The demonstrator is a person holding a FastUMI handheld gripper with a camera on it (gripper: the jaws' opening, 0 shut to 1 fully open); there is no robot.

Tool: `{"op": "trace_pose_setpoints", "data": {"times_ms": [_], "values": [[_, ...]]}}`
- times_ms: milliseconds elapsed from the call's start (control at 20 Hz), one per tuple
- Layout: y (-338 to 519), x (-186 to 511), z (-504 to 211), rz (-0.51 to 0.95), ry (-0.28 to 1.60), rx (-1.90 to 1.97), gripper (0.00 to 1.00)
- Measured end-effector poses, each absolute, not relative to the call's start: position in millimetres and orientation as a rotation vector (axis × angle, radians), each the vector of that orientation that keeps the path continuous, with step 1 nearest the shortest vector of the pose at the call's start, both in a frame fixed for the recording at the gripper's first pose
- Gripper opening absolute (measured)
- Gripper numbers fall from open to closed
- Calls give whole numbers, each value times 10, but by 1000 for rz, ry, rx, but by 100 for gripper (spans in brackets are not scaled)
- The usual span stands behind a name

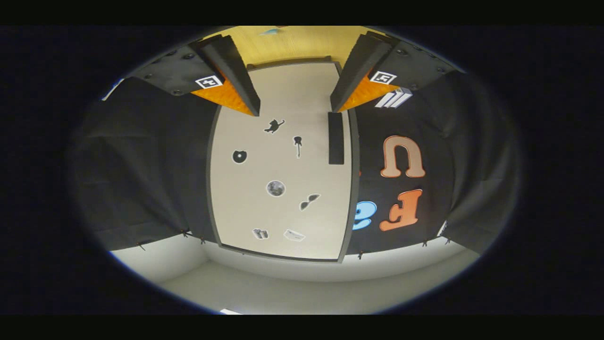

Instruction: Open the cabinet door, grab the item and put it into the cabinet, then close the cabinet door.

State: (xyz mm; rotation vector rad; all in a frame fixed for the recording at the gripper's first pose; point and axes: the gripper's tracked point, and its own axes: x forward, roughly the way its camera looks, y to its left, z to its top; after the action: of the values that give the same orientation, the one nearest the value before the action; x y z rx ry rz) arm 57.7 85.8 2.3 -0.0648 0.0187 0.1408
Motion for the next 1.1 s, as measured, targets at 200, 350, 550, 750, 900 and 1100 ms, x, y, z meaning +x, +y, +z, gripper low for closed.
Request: {"op": "trace_pose_setpoints", "data": {"times_ms": [200, 350, 550, 750, 900, 1100], "values": [[1258, 970, -38, 216, 53, -60, 98], [1440, 1251, -117, 235, 90, -73, 96], [1514, 1634, -98, 207, 82, -107, 81], [1541, 1827, -131, 205, 108, -81, 67], [1560, 1929, -182, 197, 124, -94, 66], [1543, 2006, -226, 185, 141, -84, 47]]}}
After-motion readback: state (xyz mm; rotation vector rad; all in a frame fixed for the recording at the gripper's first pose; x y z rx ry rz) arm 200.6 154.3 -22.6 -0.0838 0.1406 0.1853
